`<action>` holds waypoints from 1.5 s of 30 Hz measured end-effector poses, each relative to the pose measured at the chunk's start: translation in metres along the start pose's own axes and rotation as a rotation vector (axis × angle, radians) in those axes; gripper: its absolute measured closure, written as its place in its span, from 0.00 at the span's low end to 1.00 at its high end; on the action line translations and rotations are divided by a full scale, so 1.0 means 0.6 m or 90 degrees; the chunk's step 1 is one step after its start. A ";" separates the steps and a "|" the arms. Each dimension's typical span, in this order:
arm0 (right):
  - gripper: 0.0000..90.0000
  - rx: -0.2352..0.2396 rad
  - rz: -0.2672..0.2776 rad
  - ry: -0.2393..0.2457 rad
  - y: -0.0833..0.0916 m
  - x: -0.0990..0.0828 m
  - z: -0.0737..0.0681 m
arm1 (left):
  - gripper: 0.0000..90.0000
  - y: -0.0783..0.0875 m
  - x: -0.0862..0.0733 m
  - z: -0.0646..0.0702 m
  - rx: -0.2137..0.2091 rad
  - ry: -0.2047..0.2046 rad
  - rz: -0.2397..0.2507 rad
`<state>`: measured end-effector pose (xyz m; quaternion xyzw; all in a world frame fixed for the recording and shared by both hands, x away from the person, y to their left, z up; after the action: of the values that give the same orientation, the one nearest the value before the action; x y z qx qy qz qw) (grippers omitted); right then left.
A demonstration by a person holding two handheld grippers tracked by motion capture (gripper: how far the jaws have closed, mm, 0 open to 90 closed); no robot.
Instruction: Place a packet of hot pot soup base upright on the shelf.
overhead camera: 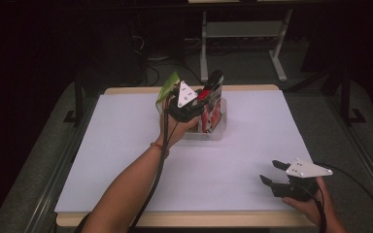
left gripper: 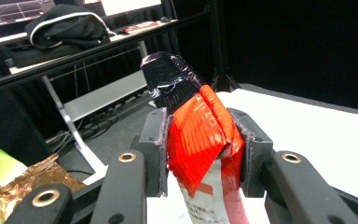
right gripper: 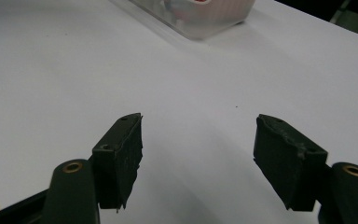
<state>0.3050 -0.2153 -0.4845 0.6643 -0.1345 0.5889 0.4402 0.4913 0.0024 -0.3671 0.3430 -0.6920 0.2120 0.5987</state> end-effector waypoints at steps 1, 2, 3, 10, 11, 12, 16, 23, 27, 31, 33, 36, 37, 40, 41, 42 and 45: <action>0.35 0.000 -0.001 0.001 -0.001 0.000 0.000 | 0.67 0.001 0.000 0.000 -0.002 0.000 0.000; 0.35 0.001 -0.003 0.002 -0.001 -0.001 -0.001 | 0.68 0.003 -0.001 -0.001 -0.004 -0.004 -0.003; 0.35 0.001 -0.003 0.003 -0.001 -0.001 -0.001 | 0.68 0.004 0.000 -0.001 -0.005 -0.002 -0.001; 0.35 0.002 -0.004 0.003 -0.003 -0.001 -0.001 | 0.67 0.012 0.001 0.001 -0.014 -0.008 -0.002; 0.35 0.002 -0.004 0.002 -0.003 -0.001 -0.001 | 0.66 0.013 0.001 0.001 -0.016 -0.009 -0.002; 0.35 0.002 -0.006 0.004 -0.004 -0.001 -0.001 | 0.66 0.015 0.001 0.002 -0.018 -0.008 -0.002; 0.35 0.003 -0.007 0.005 -0.006 0.000 -0.003 | 0.65 0.021 0.000 0.001 -0.025 -0.011 -0.005; 0.35 0.006 -0.011 0.008 -0.009 0.000 -0.005 | 0.64 0.031 -0.003 0.005 -0.046 -0.025 -0.012; 0.35 0.007 -0.012 0.010 -0.011 -0.001 -0.005 | 0.63 0.036 -0.005 0.007 -0.058 -0.025 -0.014; 0.35 0.009 -0.013 0.008 -0.011 -0.001 -0.006 | 0.62 0.041 -0.006 0.010 -0.067 -0.028 -0.017; 0.35 0.009 -0.013 0.009 -0.010 -0.001 -0.007 | 0.62 0.043 -0.006 0.012 -0.070 -0.033 -0.016; 0.35 0.010 -0.013 0.009 -0.010 0.000 -0.008 | 0.60 0.048 -0.007 0.013 -0.076 -0.039 -0.021; 0.35 0.010 -0.013 0.009 -0.010 -0.001 -0.008 | 0.60 0.049 -0.006 0.014 -0.077 -0.039 -0.019; 0.35 0.009 -0.013 0.009 -0.010 0.000 -0.008 | 0.56 0.053 -0.008 0.016 -0.081 -0.051 -0.025; 0.35 0.009 -0.011 0.008 -0.010 0.001 -0.009 | 0.55 0.054 -0.009 0.017 -0.084 -0.055 -0.027; 0.35 0.009 -0.010 0.009 -0.010 0.001 -0.009 | 0.55 0.055 -0.008 0.018 -0.086 -0.056 -0.026; 0.35 0.008 -0.009 0.009 -0.010 0.002 -0.009 | 0.53 0.060 -0.008 0.020 -0.093 -0.059 -0.028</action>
<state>0.3060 -0.2077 -0.4866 0.6640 -0.1225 0.5912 0.4412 0.4570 0.0192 -0.3701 0.3227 -0.7249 0.1316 0.5942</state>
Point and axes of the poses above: each handheld gripper's, and its own axes: y roughly backward along the jaws, x roughly out of its top, z roughly to its right, the point moved 10 cm from there along -y, roughly forward along the jaws, and after that the axes turned 7 degrees about z, right-handed, at the moved point
